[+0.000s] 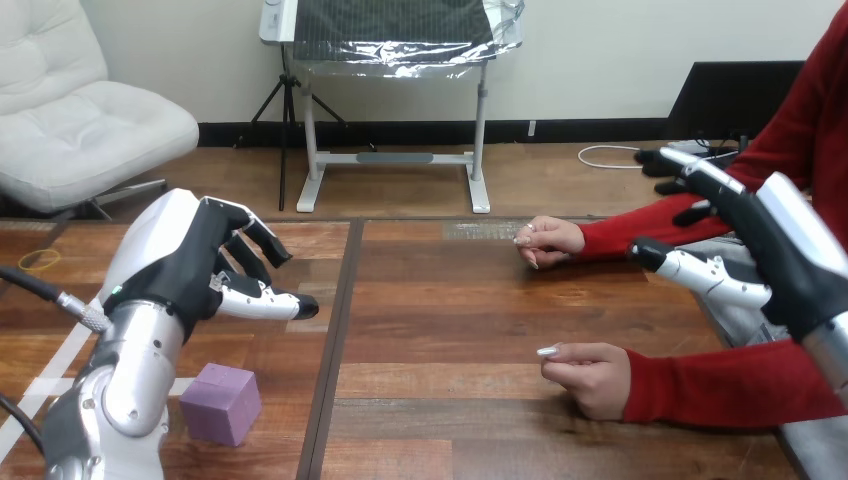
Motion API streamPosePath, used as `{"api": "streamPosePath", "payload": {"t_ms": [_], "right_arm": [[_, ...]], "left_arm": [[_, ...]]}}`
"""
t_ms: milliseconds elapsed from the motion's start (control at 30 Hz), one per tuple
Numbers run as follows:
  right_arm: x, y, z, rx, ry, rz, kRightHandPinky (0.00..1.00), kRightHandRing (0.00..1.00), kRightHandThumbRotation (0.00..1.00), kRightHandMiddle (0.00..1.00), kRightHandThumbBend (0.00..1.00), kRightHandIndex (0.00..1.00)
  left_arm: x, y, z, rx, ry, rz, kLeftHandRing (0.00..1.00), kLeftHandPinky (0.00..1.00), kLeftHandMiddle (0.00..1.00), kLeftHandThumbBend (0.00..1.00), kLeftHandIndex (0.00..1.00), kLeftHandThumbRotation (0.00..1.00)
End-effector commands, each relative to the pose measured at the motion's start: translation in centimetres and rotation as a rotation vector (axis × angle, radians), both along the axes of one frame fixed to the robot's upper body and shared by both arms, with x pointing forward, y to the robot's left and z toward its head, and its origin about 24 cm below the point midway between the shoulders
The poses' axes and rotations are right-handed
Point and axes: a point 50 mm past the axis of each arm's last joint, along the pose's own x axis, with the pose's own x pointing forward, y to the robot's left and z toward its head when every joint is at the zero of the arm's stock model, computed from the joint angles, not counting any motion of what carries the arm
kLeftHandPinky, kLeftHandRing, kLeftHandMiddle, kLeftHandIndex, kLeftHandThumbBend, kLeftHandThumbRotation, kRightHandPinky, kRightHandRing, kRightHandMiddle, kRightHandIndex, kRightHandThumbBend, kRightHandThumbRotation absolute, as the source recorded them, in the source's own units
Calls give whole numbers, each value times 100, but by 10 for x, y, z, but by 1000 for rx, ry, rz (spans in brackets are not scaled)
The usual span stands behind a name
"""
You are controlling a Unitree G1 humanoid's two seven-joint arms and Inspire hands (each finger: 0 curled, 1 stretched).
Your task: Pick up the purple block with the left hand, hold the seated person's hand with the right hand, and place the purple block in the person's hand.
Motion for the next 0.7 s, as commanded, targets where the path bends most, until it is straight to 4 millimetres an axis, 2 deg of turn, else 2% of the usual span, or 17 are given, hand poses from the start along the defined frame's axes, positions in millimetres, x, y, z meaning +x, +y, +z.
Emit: {"api": "streamPosePath", "payload": {"t_ms": [0,467,667], "right_arm": [[14,-1,24,-34,-76,10,67,83,81,87,86,87],[15,1,25,-51,-74,11,65,81,82,86,86,87],[15,2,25,-43,-72,20,66,82,82,86,88,86]], "left_arm": [[0,1,17,-10,-90,6,32,26,39,81,44,0],[-2,2,18,-3,-63,3,34,28,41,79,44,0],[-2,3,19,28,-6,0,31,23,40,74,46,0]]}}
